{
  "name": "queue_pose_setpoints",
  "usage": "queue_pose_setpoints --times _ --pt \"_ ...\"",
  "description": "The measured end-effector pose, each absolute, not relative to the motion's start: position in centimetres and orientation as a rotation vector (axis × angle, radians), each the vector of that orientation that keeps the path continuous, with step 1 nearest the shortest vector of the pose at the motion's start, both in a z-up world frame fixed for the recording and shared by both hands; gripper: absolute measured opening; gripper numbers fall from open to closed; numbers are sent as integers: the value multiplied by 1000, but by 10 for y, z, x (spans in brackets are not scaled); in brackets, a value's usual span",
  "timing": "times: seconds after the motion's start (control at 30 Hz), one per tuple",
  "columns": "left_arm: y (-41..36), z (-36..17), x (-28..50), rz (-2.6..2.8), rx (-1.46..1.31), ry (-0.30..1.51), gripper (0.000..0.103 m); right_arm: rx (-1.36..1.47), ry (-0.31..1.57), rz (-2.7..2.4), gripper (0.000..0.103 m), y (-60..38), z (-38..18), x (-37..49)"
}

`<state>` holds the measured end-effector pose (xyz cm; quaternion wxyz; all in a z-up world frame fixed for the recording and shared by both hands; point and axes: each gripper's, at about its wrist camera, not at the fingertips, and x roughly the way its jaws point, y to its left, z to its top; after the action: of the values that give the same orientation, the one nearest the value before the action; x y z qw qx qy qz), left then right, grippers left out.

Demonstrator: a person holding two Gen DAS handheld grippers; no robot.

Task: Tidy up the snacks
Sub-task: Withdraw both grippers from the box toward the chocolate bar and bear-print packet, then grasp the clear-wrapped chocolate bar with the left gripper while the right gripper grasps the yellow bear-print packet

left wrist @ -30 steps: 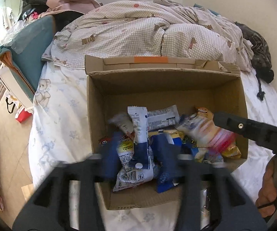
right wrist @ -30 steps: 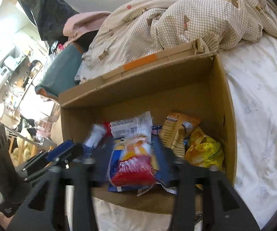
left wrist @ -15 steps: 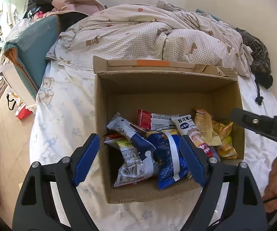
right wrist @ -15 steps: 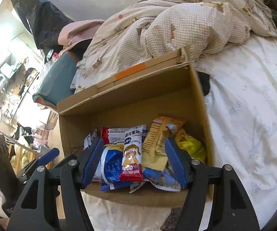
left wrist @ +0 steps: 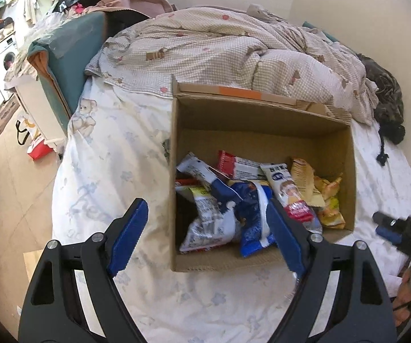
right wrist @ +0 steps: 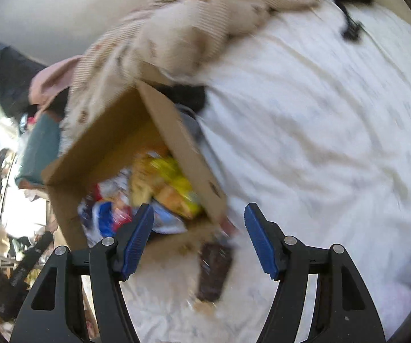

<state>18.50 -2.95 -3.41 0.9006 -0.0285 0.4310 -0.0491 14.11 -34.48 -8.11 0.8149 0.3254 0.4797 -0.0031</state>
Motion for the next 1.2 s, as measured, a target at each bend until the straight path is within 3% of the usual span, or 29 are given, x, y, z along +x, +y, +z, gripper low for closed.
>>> queue_pose_setpoints --times 0.37,0.5,0.63,0.8,0.97,1.03,1.1,1.2 --pt "-135 -91 124 -372 82 1112 82 781 1055 -27 70 -374 -95 97" --pt "-185 -148 122 -408 238 1256 82 836 1030 -8 70 -385 -91 90" --pt "-209 -193 135 -394 179 1391 82 930 1008 -4 70 -397 -95 86" --pt "-238 -213 138 -320 309 1377 89 1010 1007 -3 70 -402 -101 87" --pt "-258 -213 141 -317 389 1370 89 1058 983 4 70 -405 -100 91" --pt "-265 -213 140 -326 420 1360 86 1060 980 8 70 -404 -99 93" --pt "-266 -210 138 -352 389 1372 65 1058 977 8 70 -404 -98 93" --pt "-265 -203 131 -364 402 1354 51 1047 980 4 70 -403 -98 92"
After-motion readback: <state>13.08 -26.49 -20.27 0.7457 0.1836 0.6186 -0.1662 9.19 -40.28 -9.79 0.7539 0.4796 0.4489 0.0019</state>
